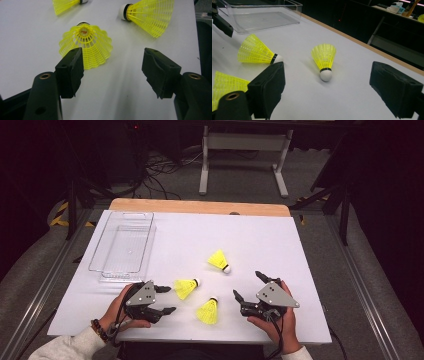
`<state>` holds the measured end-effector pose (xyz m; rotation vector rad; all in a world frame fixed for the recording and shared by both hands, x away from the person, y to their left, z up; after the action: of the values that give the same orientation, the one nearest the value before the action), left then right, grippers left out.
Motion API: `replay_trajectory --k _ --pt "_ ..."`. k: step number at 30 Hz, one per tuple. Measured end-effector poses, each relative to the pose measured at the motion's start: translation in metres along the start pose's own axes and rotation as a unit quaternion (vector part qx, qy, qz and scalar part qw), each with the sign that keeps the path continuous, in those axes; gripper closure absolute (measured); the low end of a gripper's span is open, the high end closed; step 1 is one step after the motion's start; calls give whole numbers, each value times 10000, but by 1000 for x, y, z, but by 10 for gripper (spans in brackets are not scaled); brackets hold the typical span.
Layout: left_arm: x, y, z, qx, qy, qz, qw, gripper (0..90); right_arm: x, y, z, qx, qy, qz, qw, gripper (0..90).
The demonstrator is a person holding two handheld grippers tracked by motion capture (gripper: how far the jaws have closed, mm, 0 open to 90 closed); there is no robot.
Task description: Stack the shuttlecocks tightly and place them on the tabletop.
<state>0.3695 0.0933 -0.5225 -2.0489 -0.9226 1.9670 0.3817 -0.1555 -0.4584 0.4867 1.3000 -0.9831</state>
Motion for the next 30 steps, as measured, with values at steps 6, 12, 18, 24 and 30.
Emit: replay_trajectory --k 6,12,18,24,30 --pt "-1 17 -3 14 -185 -187 9997 445 2 1 1 12 -16 -56 10000 145" --pt "1 31 -5 -25 -220 -403 9989 534 4 1 3 30 5 -73 10000 147" --pt "2 44 -6 -44 -268 -530 9982 613 4 1 3 32 -3 -95 9999 149" --pt "3 49 -9 -120 -298 -591 9977 697 5 1 4 41 2 -97 9999 152" --pt "1 47 -14 -207 -292 -535 9979 833 6 2 3 31 -15 -119 9999 154"
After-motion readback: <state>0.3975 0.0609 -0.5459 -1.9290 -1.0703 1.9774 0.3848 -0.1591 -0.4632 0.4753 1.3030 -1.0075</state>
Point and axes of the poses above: each handheld gripper's, and its own axes: y roughly forward along the jaws, x roughly out of its underside, z roughly to its right, the point moved 10 cm from there along y, roughly forward along the jaws, and after that the axes turned 6 degrees about z, right-handed, at the moved point
